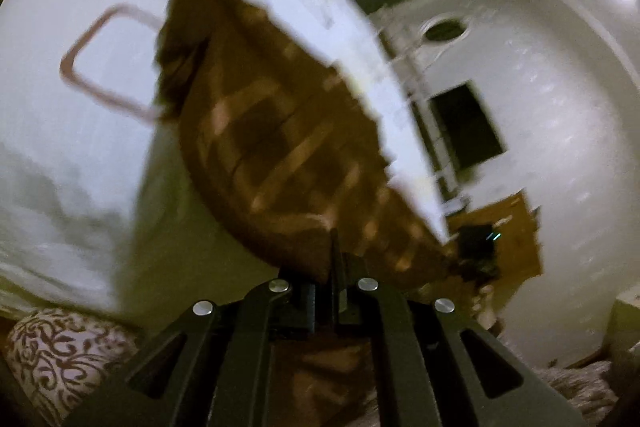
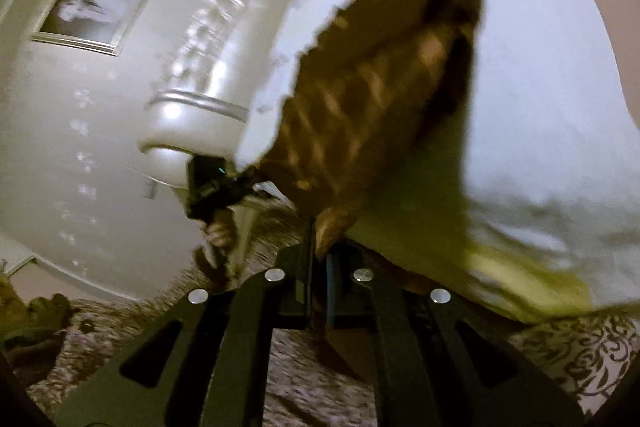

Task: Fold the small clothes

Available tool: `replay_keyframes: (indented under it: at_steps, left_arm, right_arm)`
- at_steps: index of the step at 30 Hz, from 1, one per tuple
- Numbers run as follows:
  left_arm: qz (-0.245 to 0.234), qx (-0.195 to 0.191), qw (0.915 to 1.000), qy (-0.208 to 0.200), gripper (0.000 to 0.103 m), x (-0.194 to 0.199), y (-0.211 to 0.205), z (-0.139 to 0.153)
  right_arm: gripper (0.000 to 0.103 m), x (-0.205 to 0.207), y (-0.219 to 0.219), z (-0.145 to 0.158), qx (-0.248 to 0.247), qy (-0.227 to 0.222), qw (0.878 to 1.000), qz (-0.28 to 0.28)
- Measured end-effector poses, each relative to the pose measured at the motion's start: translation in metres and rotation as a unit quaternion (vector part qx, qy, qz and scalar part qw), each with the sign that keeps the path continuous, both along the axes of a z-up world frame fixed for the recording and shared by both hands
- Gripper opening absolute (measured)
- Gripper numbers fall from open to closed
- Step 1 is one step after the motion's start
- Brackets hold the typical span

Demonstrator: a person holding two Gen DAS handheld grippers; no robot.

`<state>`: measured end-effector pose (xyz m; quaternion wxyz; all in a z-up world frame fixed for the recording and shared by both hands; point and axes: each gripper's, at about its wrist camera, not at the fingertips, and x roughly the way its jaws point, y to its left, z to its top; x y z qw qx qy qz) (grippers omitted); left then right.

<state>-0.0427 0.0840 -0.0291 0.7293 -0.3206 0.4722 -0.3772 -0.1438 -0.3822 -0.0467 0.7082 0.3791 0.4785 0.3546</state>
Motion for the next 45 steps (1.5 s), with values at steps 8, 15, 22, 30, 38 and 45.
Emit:
replay_keyframes:
  at_steps: [8, 15, 22, 30, 38, 45]
  left_arm:
    - [0.083, -0.051, 0.9949, -0.024, 0.004, 0.055, 0.016, 0.047]
    - [0.159, -0.053, 0.9854, 0.027, 0.004, 0.145, 0.024, 0.041]
    - [0.174, -0.002, 0.9834, 0.052, 0.004, 0.209, -0.001, 0.016]
    - [0.194, 0.029, 0.975, 0.105, 0.004, 0.25, -0.008, -0.03]
    - [0.214, 0.037, 0.968, 0.126, 0.005, 0.252, 0.005, -0.048]
    - [0.217, 0.008, 0.9621, 0.165, 0.009, 0.258, 0.01, -0.051]
  right_arm:
    - [0.004, 0.063, -0.011, 0.04, 0.061, -0.058, 0.995, -0.055]
    - [0.004, 0.145, -0.04, 0.029, 0.116, -0.049, 0.982, -0.139]
    - [0.004, 0.213, -0.054, -0.009, 0.111, -0.003, 0.979, -0.174]
    - [0.004, 0.263, -0.067, -0.053, 0.106, 0.039, 0.971, -0.209]
    - [0.004, 0.287, -0.068, -0.079, 0.092, 0.064, 0.968, -0.224]
    - [0.019, 0.298, -0.071, -0.084, 0.096, 0.067, 0.964, -0.239]
